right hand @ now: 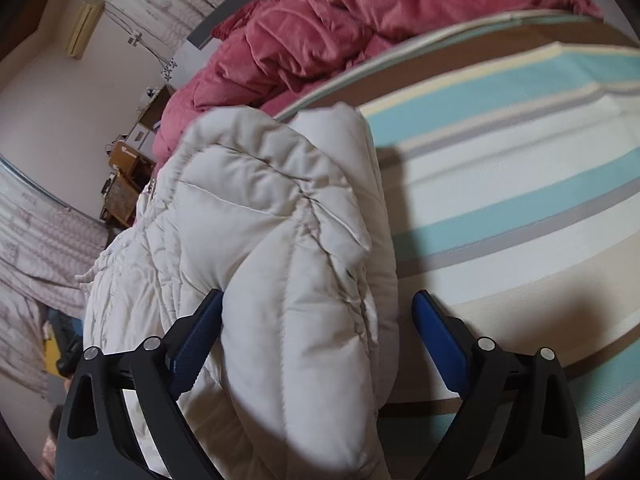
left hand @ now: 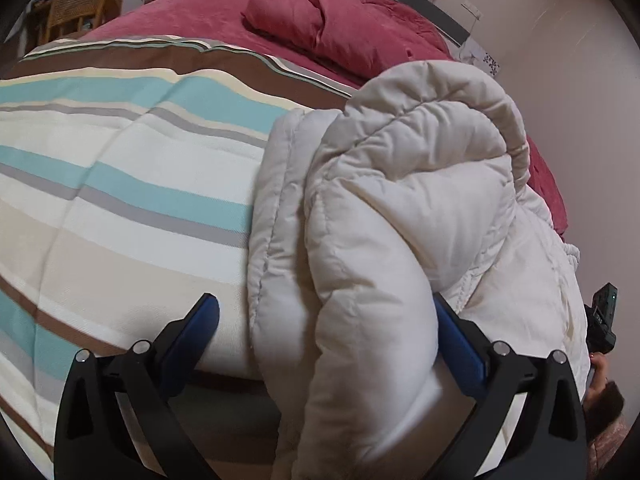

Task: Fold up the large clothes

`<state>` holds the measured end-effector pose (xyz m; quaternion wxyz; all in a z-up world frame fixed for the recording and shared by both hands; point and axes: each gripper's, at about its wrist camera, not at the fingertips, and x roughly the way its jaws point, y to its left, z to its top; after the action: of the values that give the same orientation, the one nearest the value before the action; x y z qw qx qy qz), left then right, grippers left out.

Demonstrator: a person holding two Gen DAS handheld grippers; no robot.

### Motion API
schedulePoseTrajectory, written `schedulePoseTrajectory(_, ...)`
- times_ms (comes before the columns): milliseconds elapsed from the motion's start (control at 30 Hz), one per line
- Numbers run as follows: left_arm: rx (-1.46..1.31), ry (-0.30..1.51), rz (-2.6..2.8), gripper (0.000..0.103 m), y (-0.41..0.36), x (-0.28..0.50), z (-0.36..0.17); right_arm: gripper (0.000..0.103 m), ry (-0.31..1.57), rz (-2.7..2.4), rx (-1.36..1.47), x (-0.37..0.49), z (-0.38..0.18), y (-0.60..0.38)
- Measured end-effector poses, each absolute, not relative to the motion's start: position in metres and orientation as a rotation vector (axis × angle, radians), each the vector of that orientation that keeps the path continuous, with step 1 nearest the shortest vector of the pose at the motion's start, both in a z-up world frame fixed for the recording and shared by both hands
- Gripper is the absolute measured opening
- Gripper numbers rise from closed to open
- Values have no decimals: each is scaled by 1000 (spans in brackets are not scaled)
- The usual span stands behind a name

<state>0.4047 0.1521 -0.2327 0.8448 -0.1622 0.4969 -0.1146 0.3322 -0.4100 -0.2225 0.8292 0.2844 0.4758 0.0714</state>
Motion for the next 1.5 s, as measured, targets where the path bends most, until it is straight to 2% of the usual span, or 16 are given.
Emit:
schedulePoseTrajectory(100, -294, 1045, -269, 100, 144, 407, -233, 89, 996, 175, 569, 332, -222, -406)
schedulePoseTrajectory(133, -280, 1039, -301, 88, 137, 406, -233, 75, 990, 202, 568, 332, -222, -403)
schedulePoseTrajectory(167, -276, 1034, -330, 73, 134, 405, -231, 70, 991, 222, 580, 332, -223, -401)
schedulePoseTrajectory(267, -283, 1028, -369, 50, 126, 401, -229, 52, 976, 261, 663, 329, -228, -401)
schedulePoseTrajectory(300, -283, 1024, -380, 46, 124, 399, -227, 49, 969, 273, 695, 327, -230, -402)
schedulePoseTrajectory(367, -293, 1022, -411, 30, 120, 394, -223, 39, 963, 293, 726, 322, -230, -403)
schedulePoseTrajectory(467, -261, 1014, -468, 25, 113, 378, -211, 34, 961, 324, 747, 313, -222, -401)
schedulePoseTrajectory(900, -210, 1033, -611, 25, 115, 267, -195, 31, 998, 402, 757, 209, -194, -407)
schedulePoseTrajectory(1000, -211, 1051, -524, 39, 121, 254, -205, 31, 1015, 367, 742, 182, -201, -410)
schedulePoseTrajectory(1033, -221, 1044, -504, 47, 123, 252, -205, 38, 1022, 320, 744, 177, -204, -412)
schedulePoseTrajectory(1067, -231, 1029, -449, 63, 127, 249, -202, 52, 1017, 287, 752, 173, -206, -415)
schedulePoseTrajectory(1133, -254, 965, -330, 69, 138, 243, -188, 69, 984, 189, 744, 166, -201, -419)
schedulePoseTrajectory(1267, -250, 799, -160, 81, 142, 220, -147, 72, 835, 55, 601, 152, -155, -412)
schedulePoseTrajectory(1300, -239, 769, -150, 84, 137, 216, -138, 75, 802, 53, 536, 151, -138, -401)
schedulePoseTrajectory(1333, -229, 749, -144, 91, 132, 213, -132, 83, 789, 69, 496, 153, -128, -391)
schedulePoseTrajectory(1500, -97, 769, -201, 92, 61, 220, -119, 86, 886, 144, 219, 180, -108, -306)
